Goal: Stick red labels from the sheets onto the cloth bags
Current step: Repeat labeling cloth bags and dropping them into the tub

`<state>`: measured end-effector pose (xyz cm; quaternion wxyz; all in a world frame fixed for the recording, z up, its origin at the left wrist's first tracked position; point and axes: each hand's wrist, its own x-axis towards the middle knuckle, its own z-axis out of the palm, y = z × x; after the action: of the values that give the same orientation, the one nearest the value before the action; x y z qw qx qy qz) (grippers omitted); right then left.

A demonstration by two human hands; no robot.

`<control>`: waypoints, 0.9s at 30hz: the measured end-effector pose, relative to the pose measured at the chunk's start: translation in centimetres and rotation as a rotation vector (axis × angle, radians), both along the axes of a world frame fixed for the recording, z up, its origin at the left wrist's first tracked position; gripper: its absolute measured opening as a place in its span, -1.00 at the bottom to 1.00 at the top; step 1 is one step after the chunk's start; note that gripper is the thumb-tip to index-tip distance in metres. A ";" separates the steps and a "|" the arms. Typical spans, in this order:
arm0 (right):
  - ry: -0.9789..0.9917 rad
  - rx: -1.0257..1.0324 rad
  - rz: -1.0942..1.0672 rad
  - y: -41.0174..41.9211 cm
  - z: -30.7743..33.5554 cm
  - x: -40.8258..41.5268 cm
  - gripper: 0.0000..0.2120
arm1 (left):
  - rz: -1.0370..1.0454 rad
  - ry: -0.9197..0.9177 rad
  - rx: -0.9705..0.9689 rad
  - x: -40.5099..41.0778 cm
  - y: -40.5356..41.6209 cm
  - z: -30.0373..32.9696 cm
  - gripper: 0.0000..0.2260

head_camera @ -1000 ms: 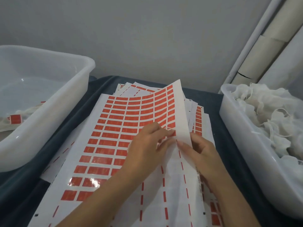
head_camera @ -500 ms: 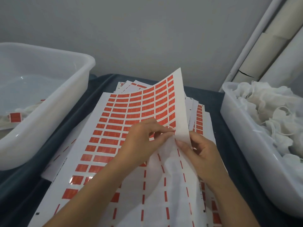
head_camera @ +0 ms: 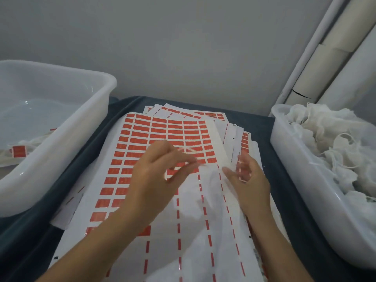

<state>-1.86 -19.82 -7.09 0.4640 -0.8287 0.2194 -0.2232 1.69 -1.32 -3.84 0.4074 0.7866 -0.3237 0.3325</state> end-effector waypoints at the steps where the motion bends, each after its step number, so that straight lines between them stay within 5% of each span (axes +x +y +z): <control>1: -0.054 -0.069 -0.017 0.1 0.4 -0.2 -0.64 | 0.001 -0.072 0.016 -0.2 0.1 -0.5 -0.81; 5: 0.061 0.239 0.314 1.6 2.3 -1.9 -0.64 | -0.064 -0.210 0.083 -1.2 0.1 -2.1 -0.73; 9: 0.184 0.357 0.486 2.1 2.4 -2.4 -0.85 | -0.145 -0.275 0.182 -1.5 -0.1 -2.9 -0.66; 15: 0.119 0.460 0.461 1.7 1.9 -2.4 -0.83 | -0.137 -0.299 0.194 -1.2 0.1 -3.0 -0.87; 23: 0.017 0.405 0.405 2.2 2.0 -2.4 -0.72 | -0.109 -0.260 0.226 -0.9 0.3 -3.2 -0.86; 27: -0.131 0.308 0.154 1.8 2.2 -2.3 -0.68 | -0.087 -0.156 0.262 -0.9 0.1 -3.1 -0.78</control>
<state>-4.17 -18.06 -4.92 0.6146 -0.7458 0.1562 -0.2044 0.79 -1.17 -6.94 0.2893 0.7899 -0.4288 0.3294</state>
